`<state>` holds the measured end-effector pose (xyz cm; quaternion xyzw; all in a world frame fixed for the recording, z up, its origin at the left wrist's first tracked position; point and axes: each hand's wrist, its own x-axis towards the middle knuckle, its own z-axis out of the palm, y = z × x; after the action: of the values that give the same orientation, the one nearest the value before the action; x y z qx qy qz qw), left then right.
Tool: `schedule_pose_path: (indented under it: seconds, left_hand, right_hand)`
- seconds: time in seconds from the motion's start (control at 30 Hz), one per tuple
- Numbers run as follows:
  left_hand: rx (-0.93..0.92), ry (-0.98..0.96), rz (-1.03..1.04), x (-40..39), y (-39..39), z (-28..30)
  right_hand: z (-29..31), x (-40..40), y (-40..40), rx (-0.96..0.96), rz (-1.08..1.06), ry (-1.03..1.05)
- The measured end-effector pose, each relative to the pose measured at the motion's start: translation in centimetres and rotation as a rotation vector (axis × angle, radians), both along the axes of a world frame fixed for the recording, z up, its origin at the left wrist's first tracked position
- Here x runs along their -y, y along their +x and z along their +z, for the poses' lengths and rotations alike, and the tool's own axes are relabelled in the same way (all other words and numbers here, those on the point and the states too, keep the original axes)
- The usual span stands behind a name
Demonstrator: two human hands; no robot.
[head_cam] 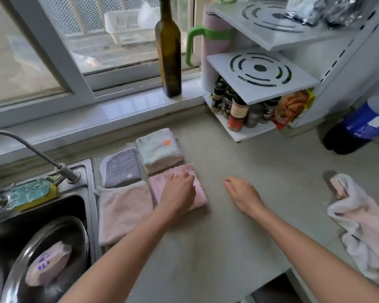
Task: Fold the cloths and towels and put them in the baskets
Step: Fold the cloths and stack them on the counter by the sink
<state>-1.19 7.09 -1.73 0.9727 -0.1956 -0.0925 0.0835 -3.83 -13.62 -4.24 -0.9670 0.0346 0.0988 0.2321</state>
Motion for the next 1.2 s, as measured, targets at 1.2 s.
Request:
schedule_pose_path:
  seconds: [1.2]
  left_hand:
    - [-0.693,-0.606,-0.371,20.6,-2.4,13.1]
  right_hand:
    - [17.3,21.3,-10.1,0.011,-0.190,0.644]
